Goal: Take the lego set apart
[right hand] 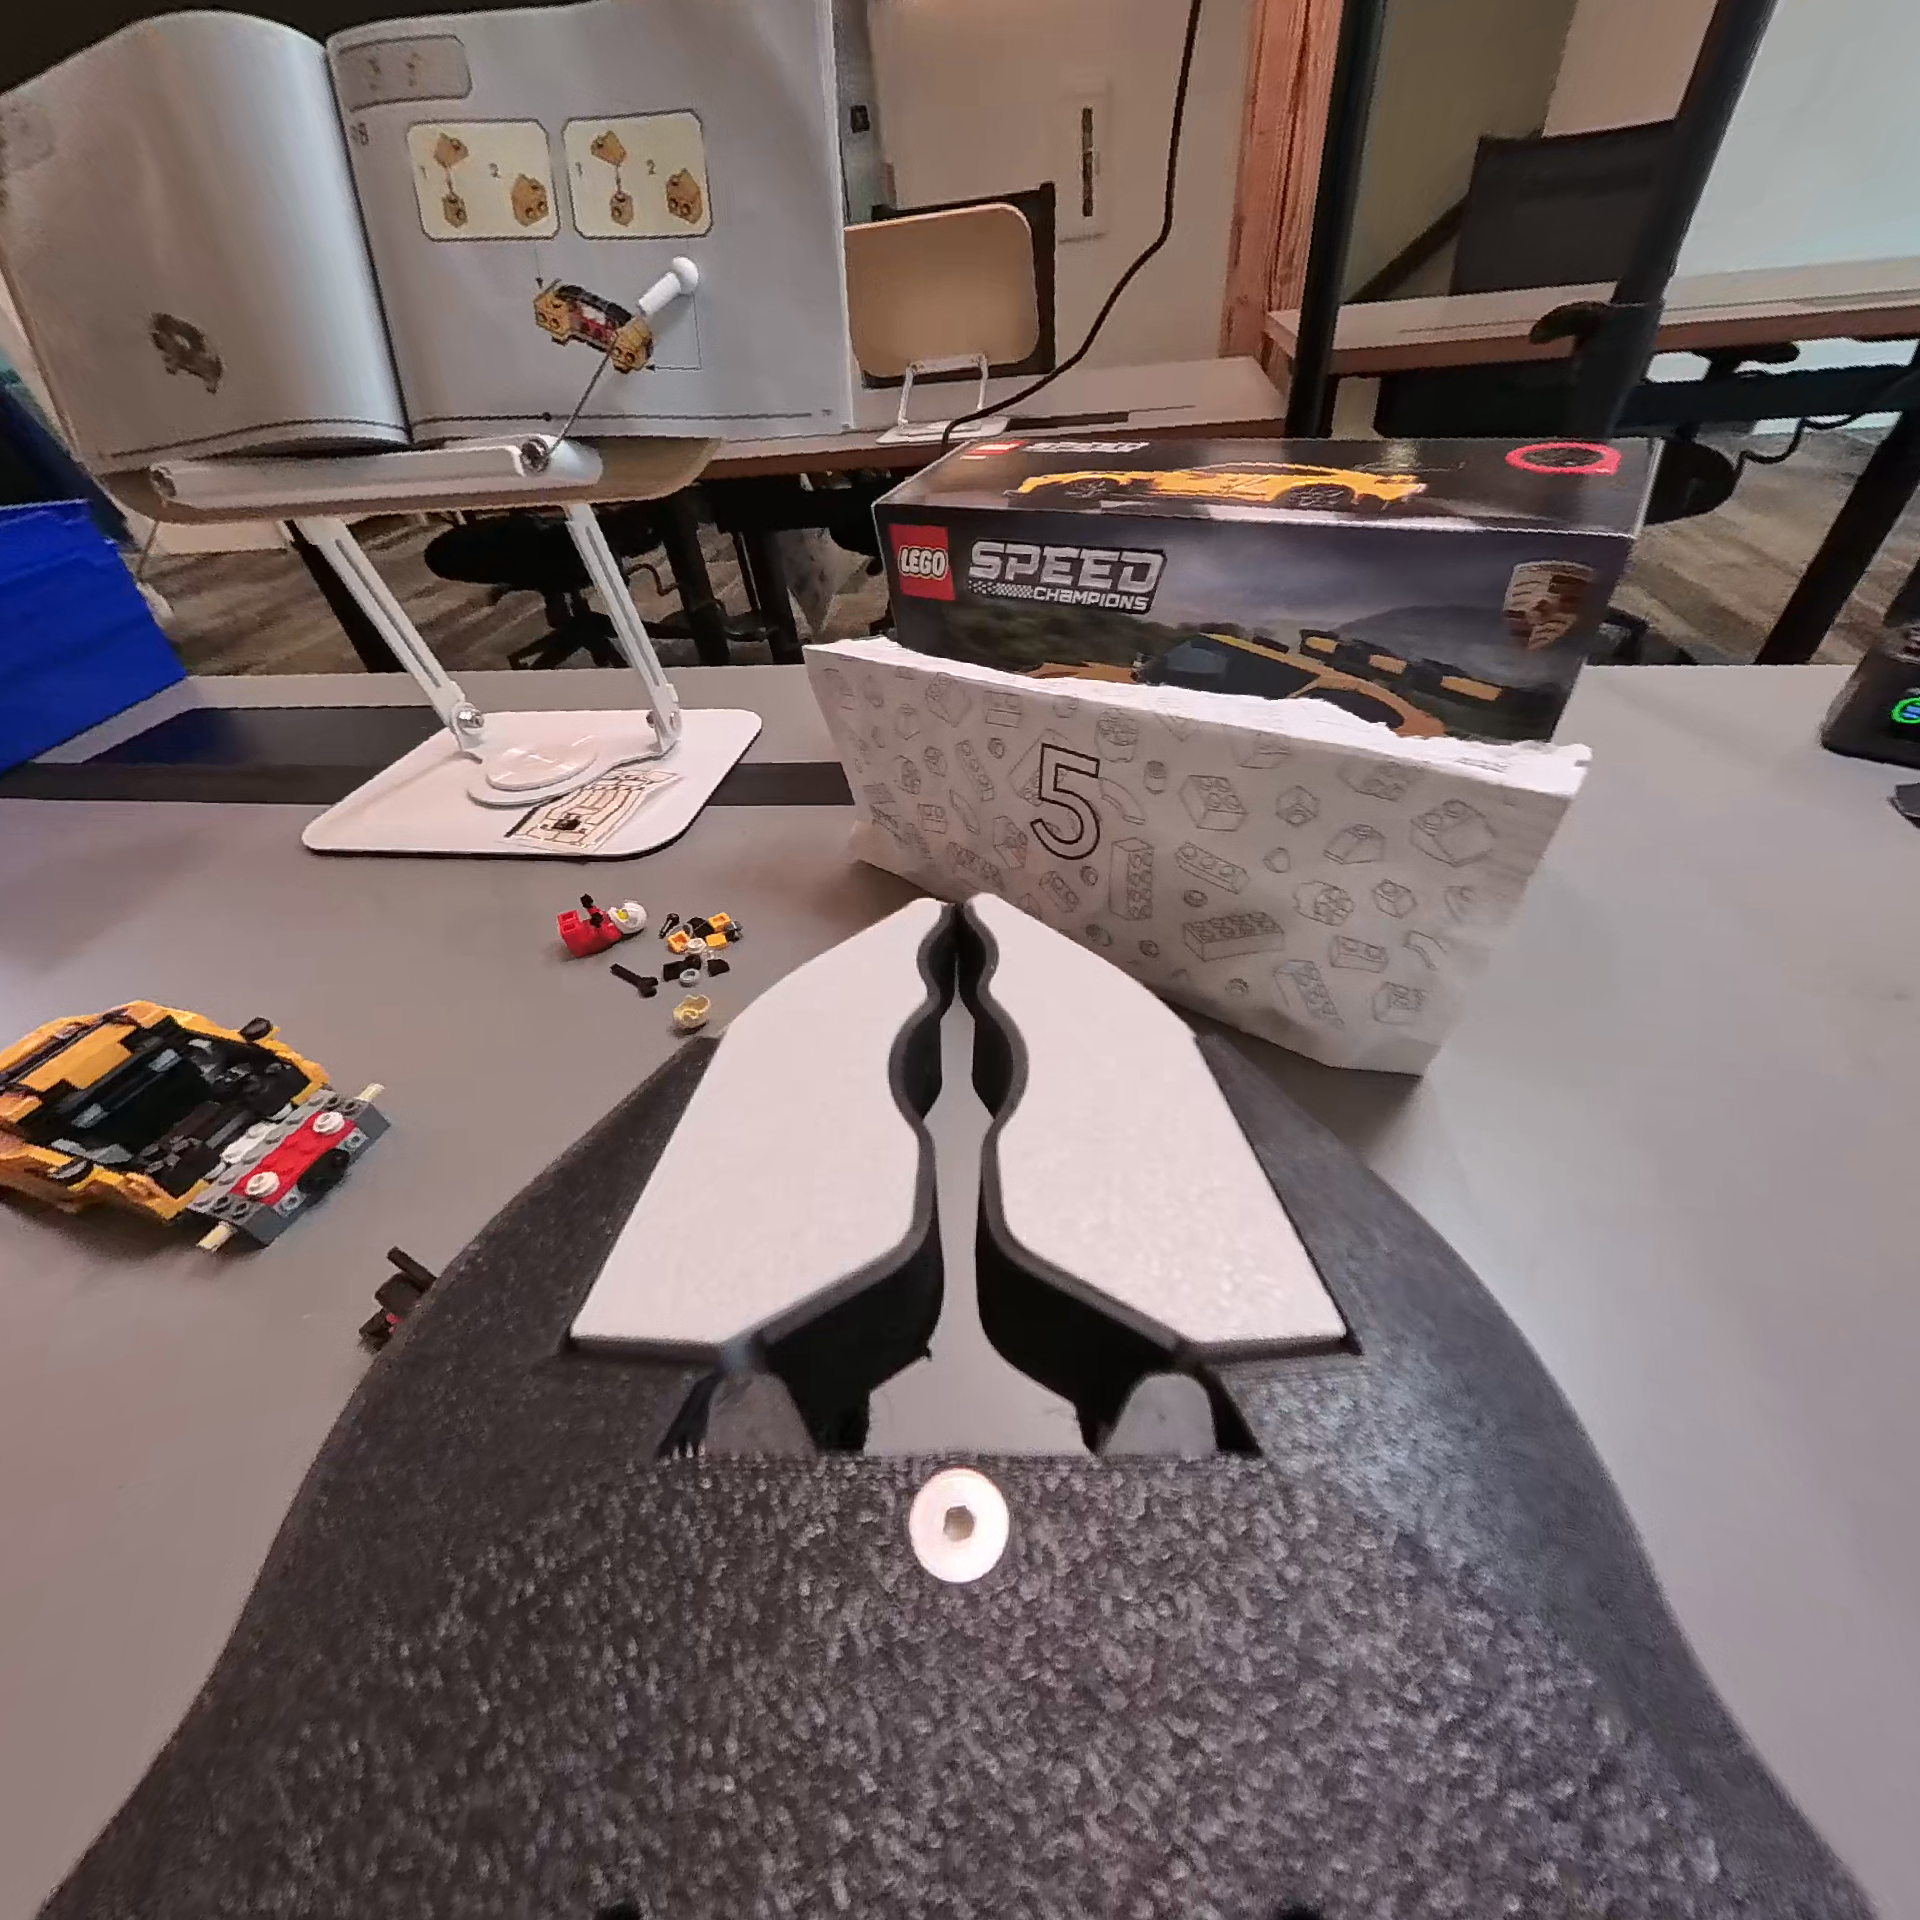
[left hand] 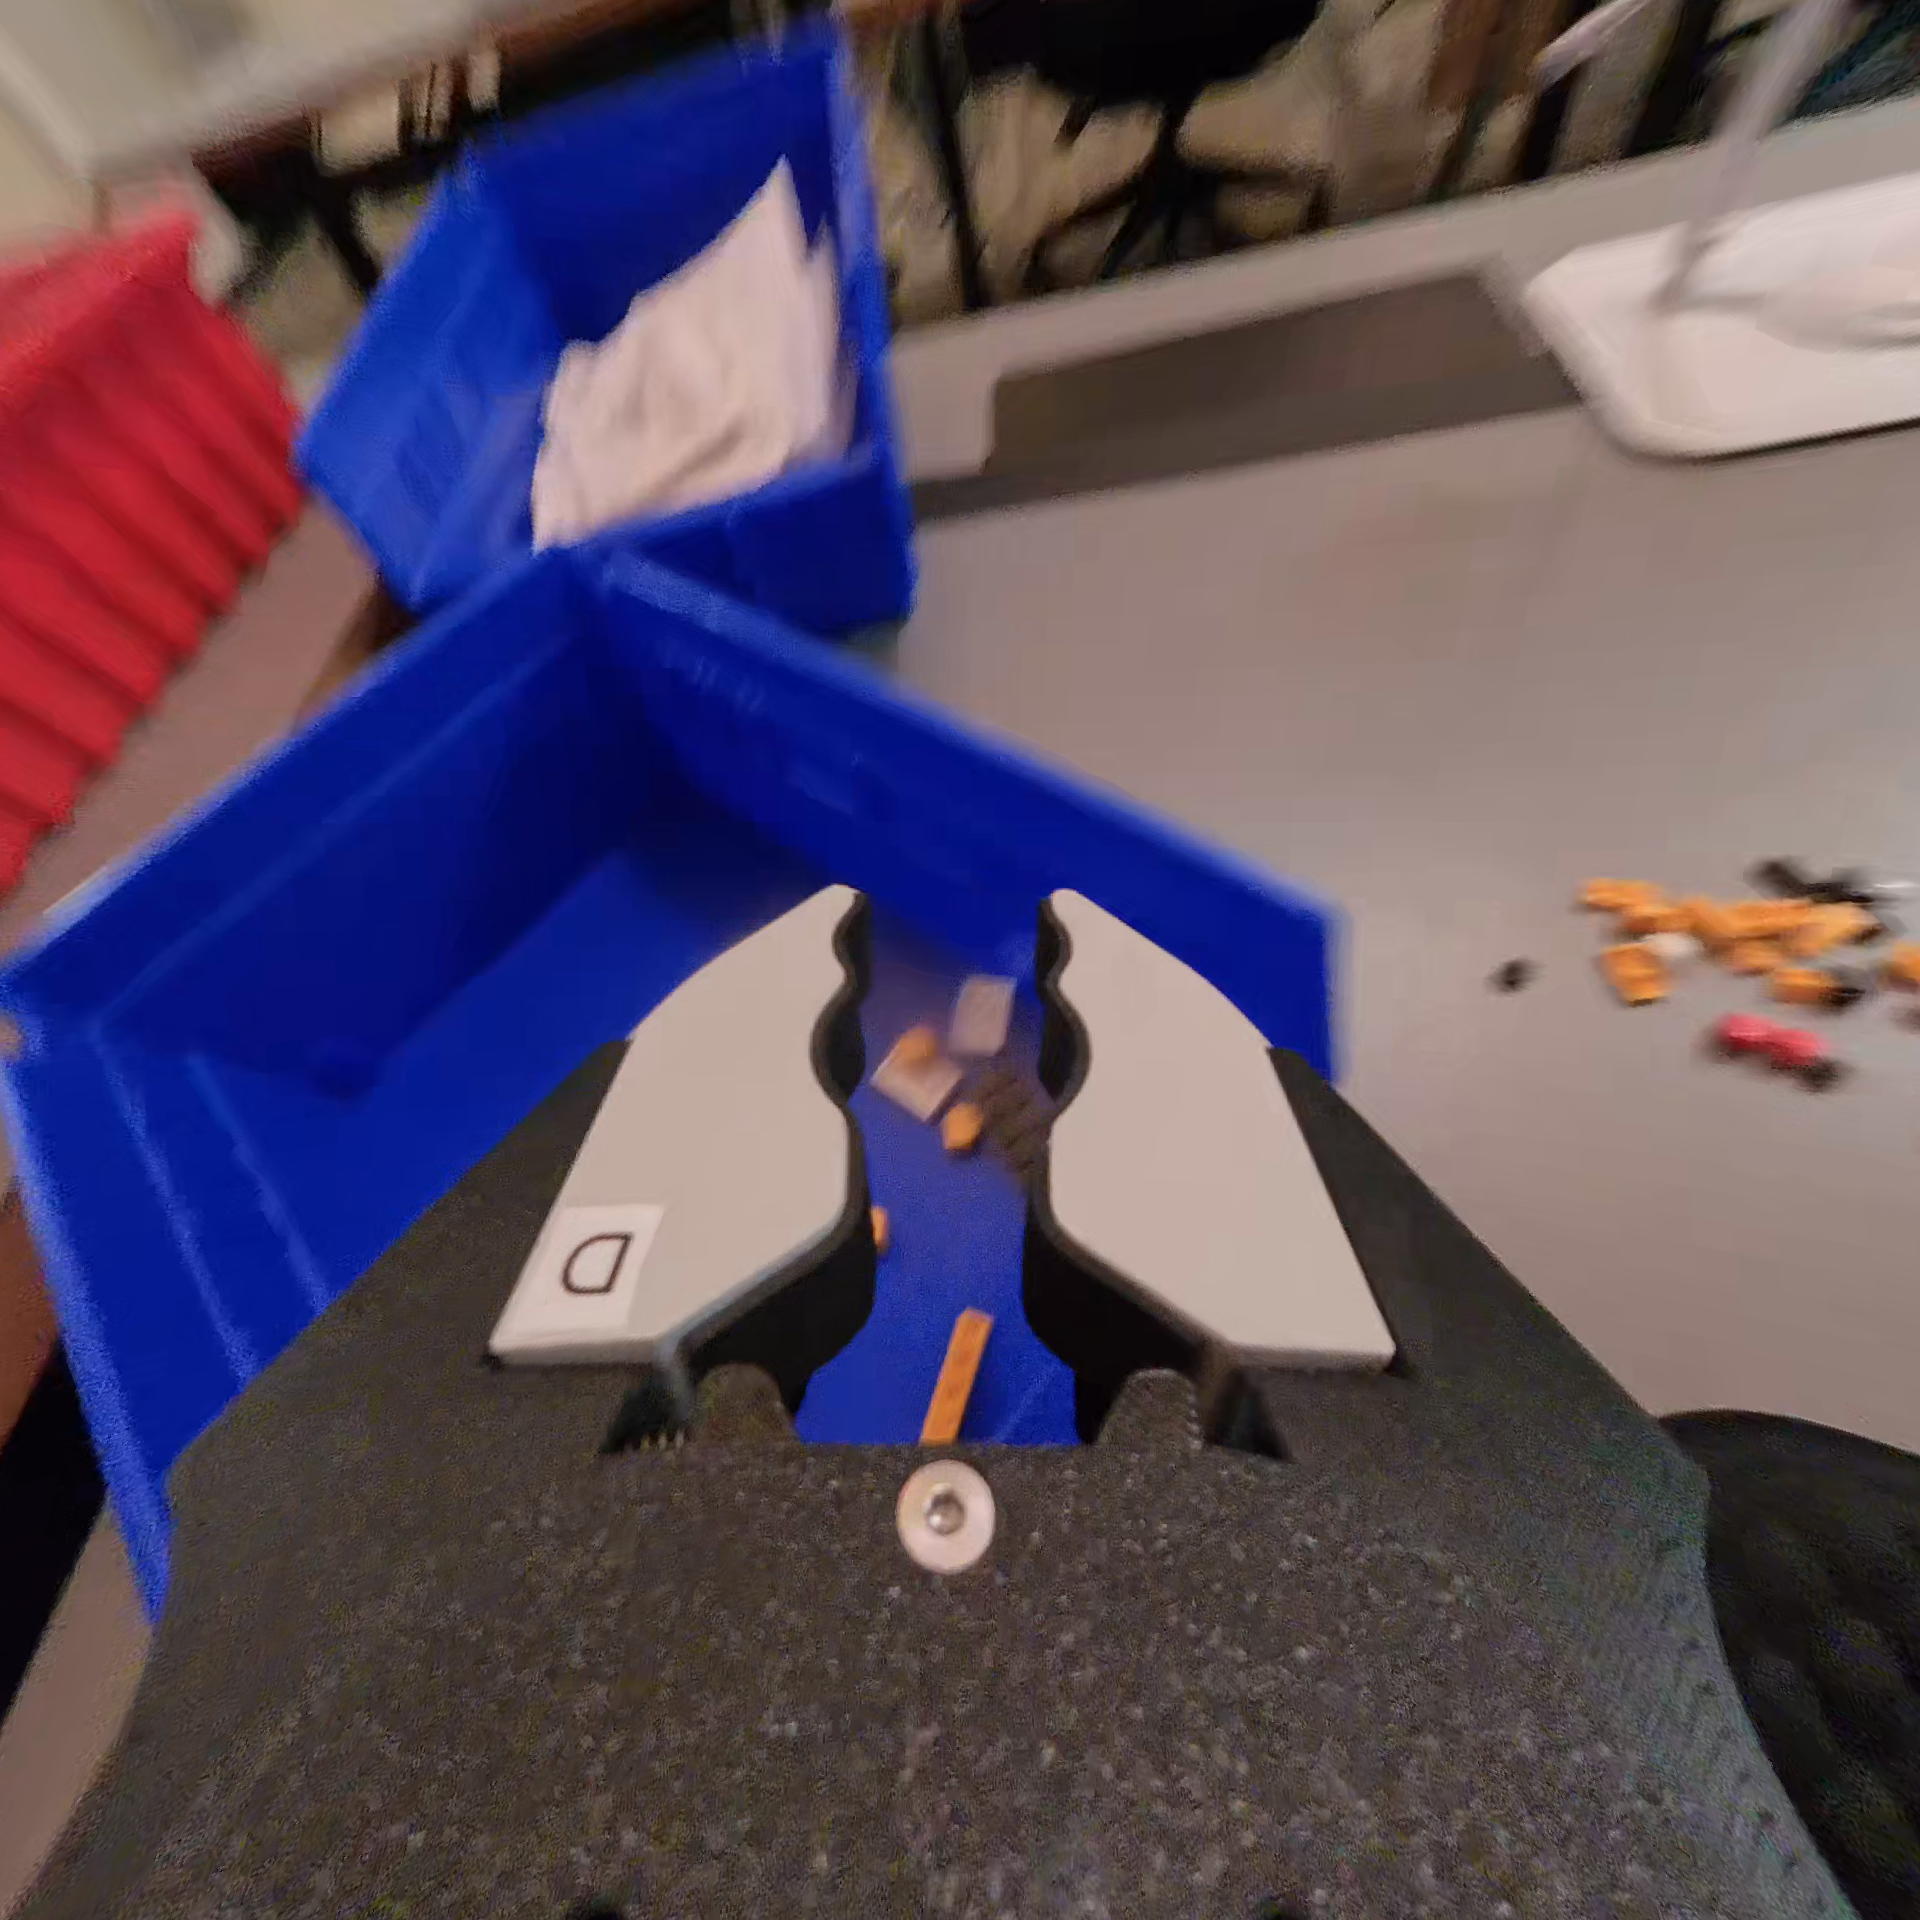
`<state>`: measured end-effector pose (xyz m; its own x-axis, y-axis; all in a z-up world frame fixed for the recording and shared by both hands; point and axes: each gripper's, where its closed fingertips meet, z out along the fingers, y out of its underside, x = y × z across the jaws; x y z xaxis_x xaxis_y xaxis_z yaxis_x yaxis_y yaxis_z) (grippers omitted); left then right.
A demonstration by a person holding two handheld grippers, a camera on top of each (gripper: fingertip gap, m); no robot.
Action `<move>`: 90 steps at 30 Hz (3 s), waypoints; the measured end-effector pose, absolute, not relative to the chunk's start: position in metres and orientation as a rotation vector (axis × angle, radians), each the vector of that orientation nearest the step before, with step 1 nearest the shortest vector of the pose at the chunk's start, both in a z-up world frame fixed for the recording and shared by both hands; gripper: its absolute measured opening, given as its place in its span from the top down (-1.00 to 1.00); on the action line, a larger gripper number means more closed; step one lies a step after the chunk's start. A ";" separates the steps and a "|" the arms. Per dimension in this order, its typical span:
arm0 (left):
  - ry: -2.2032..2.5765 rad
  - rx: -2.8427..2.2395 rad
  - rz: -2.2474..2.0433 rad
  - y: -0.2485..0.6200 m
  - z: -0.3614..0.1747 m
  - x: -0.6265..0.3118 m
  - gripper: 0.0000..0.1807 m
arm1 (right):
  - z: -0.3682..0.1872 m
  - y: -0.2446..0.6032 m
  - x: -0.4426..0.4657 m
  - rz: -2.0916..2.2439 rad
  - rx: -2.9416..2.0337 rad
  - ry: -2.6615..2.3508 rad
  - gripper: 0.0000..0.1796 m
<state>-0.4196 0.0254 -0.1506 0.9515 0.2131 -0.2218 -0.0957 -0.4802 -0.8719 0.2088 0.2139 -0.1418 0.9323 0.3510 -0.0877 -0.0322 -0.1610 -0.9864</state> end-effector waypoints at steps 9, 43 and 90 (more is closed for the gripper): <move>0.751 -1.948 -0.360 0.038 -0.187 -0.113 0.76 | -0.141 0.212 0.211 0.341 -1.693 -0.238 1.00; -0.002 -2.088 0.264 0.009 -0.178 -0.377 0.83 | -0.141 0.208 0.202 0.332 -1.678 -0.286 1.00; 0.928 -2.371 -0.186 0.106 -0.261 -0.233 0.91 | -0.152 0.206 0.181 0.386 -1.678 -0.406 1.00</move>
<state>-0.2325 0.1062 -0.2605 0.7484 -0.6586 -0.0780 -0.5779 -0.5899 -0.5640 0.1814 0.2058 -0.1516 0.8799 0.4747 -0.0227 0.0469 -0.1343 -0.9898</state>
